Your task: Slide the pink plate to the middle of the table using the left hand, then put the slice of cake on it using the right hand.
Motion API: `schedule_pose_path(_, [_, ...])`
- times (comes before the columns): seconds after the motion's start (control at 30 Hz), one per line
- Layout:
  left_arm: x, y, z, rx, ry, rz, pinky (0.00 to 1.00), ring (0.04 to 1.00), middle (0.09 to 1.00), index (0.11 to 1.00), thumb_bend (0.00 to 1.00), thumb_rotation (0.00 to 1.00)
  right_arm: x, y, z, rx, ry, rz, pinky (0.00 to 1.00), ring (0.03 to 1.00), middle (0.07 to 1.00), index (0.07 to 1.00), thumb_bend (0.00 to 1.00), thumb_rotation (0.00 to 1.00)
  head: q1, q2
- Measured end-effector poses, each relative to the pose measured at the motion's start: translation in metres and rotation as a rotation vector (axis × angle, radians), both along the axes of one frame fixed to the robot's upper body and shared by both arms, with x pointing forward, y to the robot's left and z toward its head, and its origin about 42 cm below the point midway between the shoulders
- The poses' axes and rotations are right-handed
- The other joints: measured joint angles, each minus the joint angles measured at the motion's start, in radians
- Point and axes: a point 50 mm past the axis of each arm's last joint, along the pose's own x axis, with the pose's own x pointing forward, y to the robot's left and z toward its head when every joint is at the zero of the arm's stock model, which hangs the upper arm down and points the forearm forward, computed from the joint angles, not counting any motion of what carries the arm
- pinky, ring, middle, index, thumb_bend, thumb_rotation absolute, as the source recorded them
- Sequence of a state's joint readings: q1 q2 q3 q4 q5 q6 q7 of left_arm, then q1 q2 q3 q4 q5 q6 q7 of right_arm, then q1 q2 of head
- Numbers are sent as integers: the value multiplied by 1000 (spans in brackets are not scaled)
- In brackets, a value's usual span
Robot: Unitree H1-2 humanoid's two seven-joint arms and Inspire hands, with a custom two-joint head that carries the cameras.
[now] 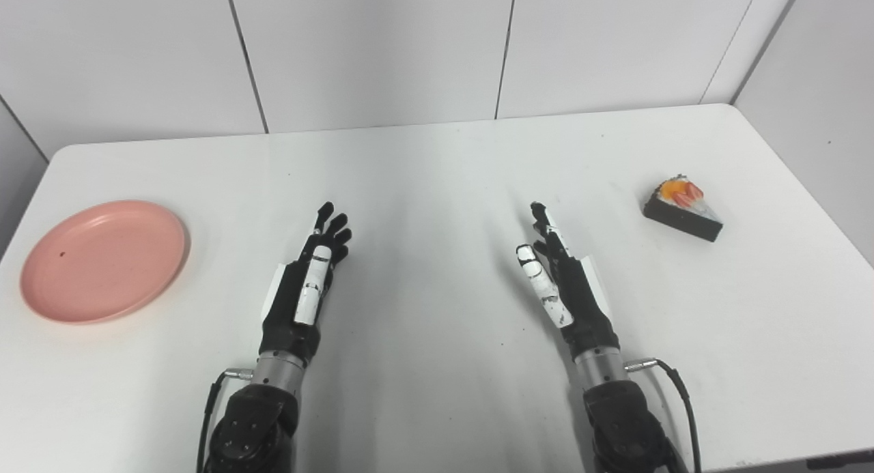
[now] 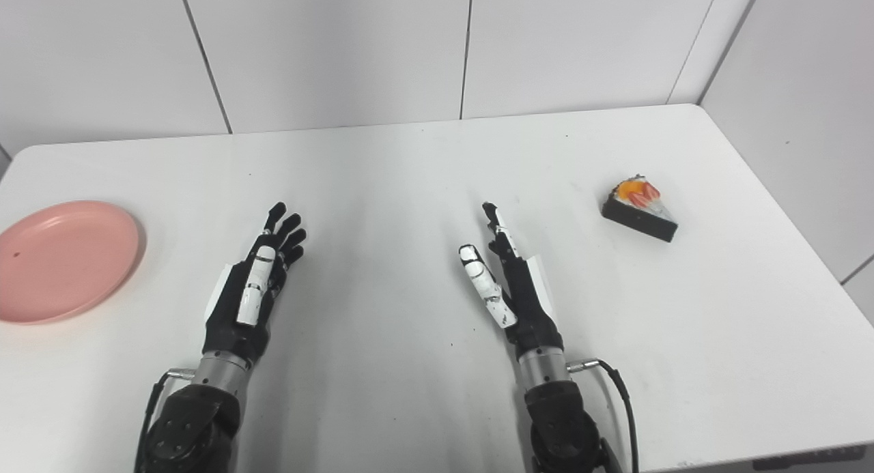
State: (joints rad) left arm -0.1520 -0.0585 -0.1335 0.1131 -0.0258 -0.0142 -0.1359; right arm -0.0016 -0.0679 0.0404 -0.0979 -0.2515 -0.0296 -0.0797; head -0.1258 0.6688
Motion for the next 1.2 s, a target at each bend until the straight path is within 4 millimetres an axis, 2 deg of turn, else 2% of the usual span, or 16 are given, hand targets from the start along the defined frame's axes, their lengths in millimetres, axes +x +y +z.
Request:
schedule_pose_path(0.97, [0, 0, 1, 0, -4, 0, 951, 942, 959, 960, 402, 1000, 0, 0, 0, 0, 0, 2, 924, 962, 969, 957, 274, 1000, 3, 5])
schedule_pose_path(1.0, [0, 0, 1, 0, -4, -1, 953, 944, 960, 961, 402, 1000, 0, 0, 0, 0, 0, 2, 927, 964, 972, 959, 269, 1000, 38, -9])
schedule_pose_path(1.03, [0, 0, 1, 0, -4, -1, 955, 944, 960, 960, 401, 1000, 0, 0, 0, 1, 0, 2, 929, 966, 973, 960, 264, 1000, 38, -9])
schedule_pose_path(1.07, [0, 0, 0, 0, -1, -1, 958, 943, 959, 959, 401, 1000, 0, 0, 0, 1, 0, 2, 931, 967, 974, 960, 258, 1000, 88, -24])
schedule_pose_path(1.1, [0, -1, 0, 0, -1, -2, 960, 942, 957, 958, 399, 1000, 0, 0, 0, 1, 0, 2, 931, 966, 974, 960, 254, 1000, 89, -25])
schedule_pose_path(1.13, [0, -1, -1, 0, -1, -4, 961, 941, 956, 957, 397, 1000, 0, -1, 0, -1, 1, 3, 929, 965, 973, 959, 253, 1000, 144, -44])
schedule_pose_path(1.17, [0, -2, -1, 0, 0, -5, 961, 941, 956, 957, 397, 1000, 0, -1, 0, -3, 1, 4, 929, 965, 973, 959, 253, 1000, 144, -44])
schedule_pose_path(1.2, [0, -3, -1, 0, 0, -7, 967, 944, 958, 959, 397, 1000, 0, -2, 0, -4, 2, 4, 930, 966, 974, 961, 257, 1000, 191, -64])
